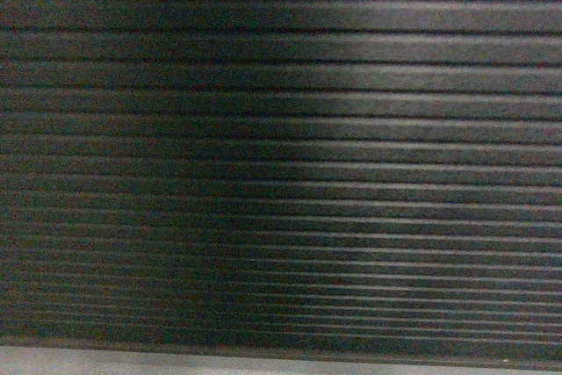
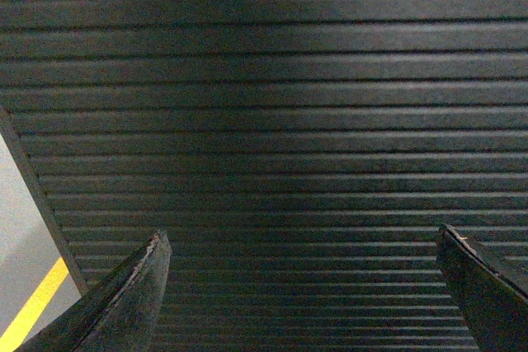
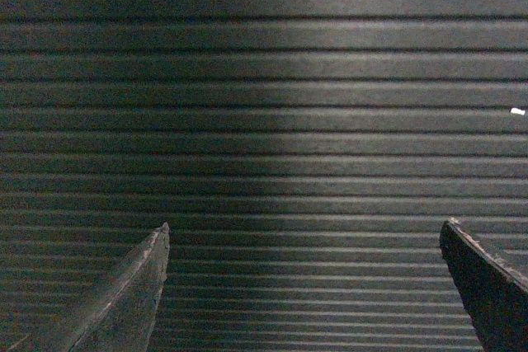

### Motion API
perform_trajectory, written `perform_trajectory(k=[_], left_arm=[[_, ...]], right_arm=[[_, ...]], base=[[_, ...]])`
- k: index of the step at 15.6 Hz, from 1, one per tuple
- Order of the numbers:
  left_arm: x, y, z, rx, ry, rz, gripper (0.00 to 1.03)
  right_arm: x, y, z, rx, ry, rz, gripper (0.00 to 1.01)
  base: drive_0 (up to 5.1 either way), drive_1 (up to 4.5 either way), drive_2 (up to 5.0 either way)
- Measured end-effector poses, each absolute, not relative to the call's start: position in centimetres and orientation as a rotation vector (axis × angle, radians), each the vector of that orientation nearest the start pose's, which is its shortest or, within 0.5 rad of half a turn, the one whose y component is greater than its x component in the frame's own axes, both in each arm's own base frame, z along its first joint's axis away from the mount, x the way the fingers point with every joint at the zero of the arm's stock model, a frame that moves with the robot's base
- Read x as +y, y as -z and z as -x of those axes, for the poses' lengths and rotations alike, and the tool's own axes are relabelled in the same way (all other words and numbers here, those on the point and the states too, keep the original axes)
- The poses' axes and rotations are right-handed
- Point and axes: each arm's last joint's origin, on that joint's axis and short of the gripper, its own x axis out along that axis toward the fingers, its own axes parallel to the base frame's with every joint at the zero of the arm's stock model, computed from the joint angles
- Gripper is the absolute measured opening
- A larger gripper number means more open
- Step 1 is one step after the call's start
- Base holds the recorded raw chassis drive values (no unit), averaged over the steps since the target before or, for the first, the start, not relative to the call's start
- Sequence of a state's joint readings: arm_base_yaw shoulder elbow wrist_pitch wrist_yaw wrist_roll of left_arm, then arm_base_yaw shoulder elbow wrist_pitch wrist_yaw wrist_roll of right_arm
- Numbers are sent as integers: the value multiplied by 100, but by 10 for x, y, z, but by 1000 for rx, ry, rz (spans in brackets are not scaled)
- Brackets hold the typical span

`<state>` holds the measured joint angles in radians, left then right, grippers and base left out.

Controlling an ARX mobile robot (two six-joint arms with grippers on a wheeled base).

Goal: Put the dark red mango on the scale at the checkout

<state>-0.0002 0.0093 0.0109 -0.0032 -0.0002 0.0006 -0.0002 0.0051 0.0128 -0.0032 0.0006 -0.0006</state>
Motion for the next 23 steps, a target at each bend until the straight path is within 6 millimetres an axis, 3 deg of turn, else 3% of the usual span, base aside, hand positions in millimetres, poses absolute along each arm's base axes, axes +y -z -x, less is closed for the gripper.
perform_trajectory(k=[23], left_arm=[[0, -166, -98, 4, 0, -1, 98]], right_arm=[[0, -167, -97, -2, 0, 1, 98]], base=[[0, 0, 0]])
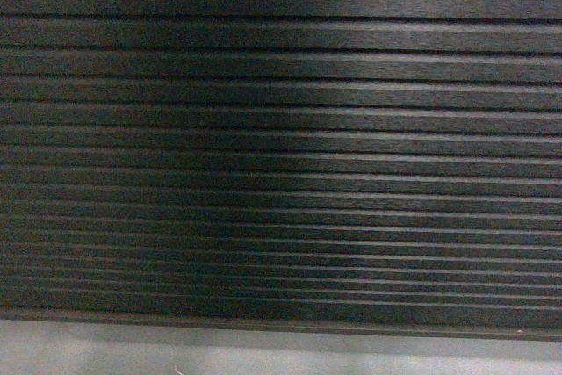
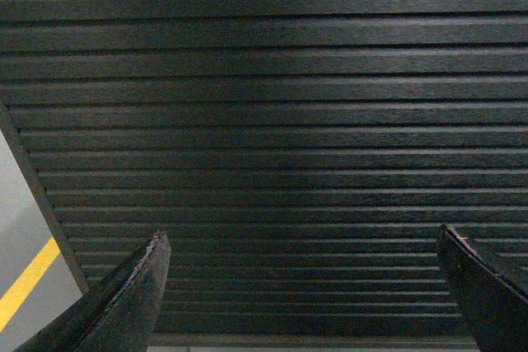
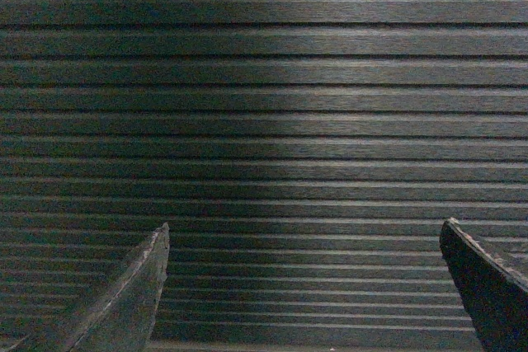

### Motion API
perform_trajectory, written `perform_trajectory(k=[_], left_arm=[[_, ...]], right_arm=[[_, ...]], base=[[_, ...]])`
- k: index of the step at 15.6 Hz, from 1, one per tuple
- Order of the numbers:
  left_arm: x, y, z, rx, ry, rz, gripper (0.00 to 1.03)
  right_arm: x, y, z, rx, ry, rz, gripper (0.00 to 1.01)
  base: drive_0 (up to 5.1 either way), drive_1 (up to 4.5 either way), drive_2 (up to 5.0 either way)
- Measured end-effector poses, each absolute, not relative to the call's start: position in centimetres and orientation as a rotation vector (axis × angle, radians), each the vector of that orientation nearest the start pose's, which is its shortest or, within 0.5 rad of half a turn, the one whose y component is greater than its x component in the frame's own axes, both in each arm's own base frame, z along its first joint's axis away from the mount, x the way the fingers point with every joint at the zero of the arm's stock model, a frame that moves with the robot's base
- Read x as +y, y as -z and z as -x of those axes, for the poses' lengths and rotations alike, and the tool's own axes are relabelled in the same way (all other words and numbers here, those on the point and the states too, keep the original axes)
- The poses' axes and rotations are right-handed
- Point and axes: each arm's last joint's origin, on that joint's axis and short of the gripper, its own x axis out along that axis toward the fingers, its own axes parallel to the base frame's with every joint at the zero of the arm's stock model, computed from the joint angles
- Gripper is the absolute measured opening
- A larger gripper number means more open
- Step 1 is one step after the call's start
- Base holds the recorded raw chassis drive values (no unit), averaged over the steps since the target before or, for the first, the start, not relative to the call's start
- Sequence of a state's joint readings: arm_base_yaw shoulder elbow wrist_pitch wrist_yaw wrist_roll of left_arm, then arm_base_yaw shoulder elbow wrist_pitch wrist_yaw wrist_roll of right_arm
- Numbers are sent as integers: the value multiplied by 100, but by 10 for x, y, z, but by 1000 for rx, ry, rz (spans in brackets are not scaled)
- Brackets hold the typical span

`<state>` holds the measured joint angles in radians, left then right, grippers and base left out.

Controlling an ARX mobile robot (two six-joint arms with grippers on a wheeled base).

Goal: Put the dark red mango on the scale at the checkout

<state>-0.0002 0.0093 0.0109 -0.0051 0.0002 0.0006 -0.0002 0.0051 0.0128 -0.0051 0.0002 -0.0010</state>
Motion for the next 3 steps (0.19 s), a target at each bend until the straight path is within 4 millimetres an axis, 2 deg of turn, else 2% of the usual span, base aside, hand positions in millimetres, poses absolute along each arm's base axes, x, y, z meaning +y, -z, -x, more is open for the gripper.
perform_trajectory(k=[3], left_arm=[[0, -166, -98, 4, 0, -1, 98]], right_arm=[[0, -167, -97, -2, 0, 1, 98]], base=[[0, 0, 0]])
